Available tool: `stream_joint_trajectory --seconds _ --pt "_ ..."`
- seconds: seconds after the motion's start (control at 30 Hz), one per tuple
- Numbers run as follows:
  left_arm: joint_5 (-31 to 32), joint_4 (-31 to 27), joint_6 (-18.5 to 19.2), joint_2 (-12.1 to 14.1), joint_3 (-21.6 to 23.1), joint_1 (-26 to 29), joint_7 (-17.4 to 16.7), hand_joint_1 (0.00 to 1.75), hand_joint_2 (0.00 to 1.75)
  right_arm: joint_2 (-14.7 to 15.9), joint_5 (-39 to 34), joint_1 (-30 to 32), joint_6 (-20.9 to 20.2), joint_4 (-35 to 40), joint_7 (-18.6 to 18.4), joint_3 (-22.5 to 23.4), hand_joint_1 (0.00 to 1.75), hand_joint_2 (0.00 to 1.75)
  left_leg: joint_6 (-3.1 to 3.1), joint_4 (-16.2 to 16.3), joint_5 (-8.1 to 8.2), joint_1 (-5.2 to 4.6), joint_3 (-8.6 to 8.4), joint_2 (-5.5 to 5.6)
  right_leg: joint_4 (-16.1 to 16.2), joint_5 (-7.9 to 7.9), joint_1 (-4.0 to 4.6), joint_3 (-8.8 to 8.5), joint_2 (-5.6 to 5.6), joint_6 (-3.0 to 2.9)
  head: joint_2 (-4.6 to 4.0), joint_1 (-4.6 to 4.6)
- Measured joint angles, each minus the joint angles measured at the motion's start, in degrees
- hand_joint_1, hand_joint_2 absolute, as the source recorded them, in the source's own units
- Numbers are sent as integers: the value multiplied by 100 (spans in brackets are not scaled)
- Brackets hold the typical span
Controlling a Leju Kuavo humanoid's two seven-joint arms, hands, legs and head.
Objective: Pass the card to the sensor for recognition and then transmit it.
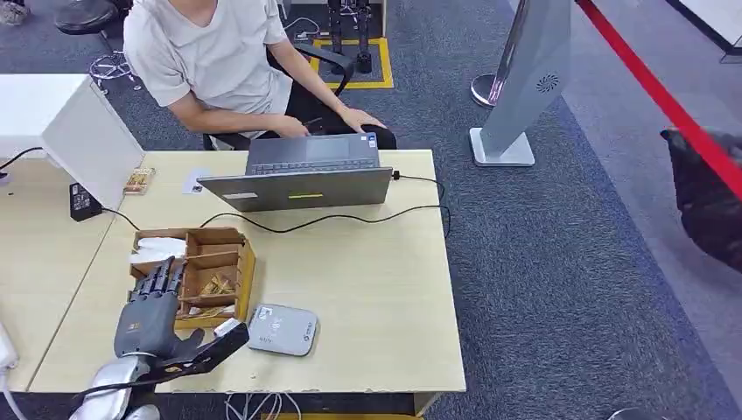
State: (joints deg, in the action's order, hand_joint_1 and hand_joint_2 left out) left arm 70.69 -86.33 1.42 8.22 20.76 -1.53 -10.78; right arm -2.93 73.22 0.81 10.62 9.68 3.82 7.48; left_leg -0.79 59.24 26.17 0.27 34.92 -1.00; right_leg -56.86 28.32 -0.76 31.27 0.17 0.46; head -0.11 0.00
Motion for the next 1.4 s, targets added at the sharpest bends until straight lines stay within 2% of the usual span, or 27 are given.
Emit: stream_joint_trajectory --seconds 0.47,0.73,0.87,1.4 --pt "70 55 -39 -39 -33 -12 11 0 175 0 0 0 0 0 -7 2 0 175 0 0 0 0 0 0 0 0 0 0 0 0 0 2" --pt "424 48 -811 -175 -52 18 400 0 175 0 7 1 2 0 31 2 0 175 0 0 0 0 0 1 -1 0 0 -1 -1 0 0 2" --pt "461 28 -986 -197 -52 39 535 0 175 0 15 1 2 0 44 2 0 175 0 0 0 0 0 1 -1 0 0 -1 -1 0 0 2" --pt "450 28 -1049 -203 -53 83 621 0 175 0 15 1 2 0 44 2 0 175 0 0 0 0 0 1 -1 0 0 -2 -1 0 0 2"
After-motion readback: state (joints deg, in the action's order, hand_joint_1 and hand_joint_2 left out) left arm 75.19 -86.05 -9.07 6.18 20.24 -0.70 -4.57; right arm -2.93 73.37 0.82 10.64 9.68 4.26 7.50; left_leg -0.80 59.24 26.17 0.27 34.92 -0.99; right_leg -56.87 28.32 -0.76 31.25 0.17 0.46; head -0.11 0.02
